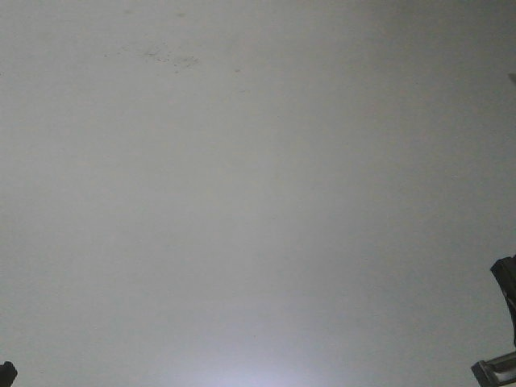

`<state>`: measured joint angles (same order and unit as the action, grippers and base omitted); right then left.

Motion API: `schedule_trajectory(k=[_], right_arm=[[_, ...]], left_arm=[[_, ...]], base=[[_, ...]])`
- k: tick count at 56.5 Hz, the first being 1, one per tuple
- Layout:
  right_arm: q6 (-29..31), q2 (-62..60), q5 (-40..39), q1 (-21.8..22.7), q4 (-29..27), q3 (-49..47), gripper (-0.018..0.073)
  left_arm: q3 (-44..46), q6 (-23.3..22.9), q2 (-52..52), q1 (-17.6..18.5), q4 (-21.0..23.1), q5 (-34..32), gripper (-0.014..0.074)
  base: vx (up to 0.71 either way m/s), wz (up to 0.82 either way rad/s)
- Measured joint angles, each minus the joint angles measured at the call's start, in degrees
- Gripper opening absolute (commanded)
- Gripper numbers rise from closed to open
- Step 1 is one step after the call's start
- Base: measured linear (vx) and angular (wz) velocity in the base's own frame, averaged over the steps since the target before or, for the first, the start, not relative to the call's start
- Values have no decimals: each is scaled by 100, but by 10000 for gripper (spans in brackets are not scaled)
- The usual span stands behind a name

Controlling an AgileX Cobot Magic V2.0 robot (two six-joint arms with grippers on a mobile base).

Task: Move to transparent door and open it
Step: 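Drive the base and turn toward the glass sliding door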

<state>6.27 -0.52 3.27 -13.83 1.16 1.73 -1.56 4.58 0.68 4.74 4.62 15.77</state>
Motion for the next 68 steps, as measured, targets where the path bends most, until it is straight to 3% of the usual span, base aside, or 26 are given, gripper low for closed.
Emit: schedule_trajectory(k=[68], right_arm=[[0, 0, 0, 0, 0, 0, -1]], left_arm=[[0, 0, 0, 0, 0, 0, 3]], base=[[2, 1]])
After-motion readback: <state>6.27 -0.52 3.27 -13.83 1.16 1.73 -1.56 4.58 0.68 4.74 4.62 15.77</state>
